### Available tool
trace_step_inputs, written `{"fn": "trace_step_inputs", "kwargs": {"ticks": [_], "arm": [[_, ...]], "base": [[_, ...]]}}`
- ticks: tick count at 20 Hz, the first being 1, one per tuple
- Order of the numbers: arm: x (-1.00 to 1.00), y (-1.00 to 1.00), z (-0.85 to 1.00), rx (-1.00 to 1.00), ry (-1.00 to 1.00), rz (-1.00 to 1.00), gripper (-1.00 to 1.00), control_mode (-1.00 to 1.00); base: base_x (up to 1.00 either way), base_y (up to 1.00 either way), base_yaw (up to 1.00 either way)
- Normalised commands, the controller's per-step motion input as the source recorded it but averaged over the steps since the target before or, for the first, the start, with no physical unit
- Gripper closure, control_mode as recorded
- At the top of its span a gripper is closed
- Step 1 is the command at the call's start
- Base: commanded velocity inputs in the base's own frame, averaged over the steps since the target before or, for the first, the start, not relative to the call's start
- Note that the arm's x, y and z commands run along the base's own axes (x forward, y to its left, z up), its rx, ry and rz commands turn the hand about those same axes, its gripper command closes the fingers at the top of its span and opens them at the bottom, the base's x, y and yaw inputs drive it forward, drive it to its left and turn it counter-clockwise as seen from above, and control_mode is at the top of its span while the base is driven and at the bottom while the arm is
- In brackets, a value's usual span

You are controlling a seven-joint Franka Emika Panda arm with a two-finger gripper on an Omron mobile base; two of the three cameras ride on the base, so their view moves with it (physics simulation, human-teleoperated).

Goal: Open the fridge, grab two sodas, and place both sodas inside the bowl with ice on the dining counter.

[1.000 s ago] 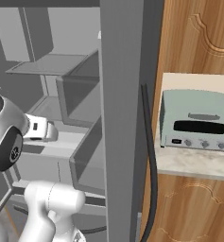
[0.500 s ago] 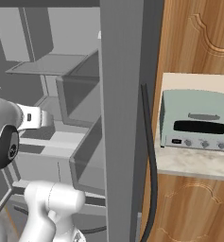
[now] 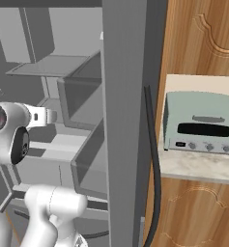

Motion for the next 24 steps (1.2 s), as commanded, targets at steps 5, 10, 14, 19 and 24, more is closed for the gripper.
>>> {"fn": "trace_step_inputs", "kwargs": {"ticks": [5, 10, 14, 19, 24], "arm": [[0.58, 0.21, -0.32, 0.02, -0.14, 0.00, -1.00, -1.00], [0.57, 0.07, -0.14, 0.00, -0.02, 0.00, -1.00, -1.00], [0.49, 0.00, -0.01, 0.00, 0.00, 0.00, -1.00, -1.00], [0.51, 0.00, -0.02, 0.00, 0.00, 0.00, -1.00, -1.00], [0.52, 0.05, -0.06, 0.00, 0.00, 0.00, -1.00, -1.00]], "base": [[0.00, 0.00, 0.00], [0.00, 0.00, 0.00], [0.00, 0.00, 0.00], [0.00, 0.00, 0.00], [0.00, 0.00, 0.00]]}}
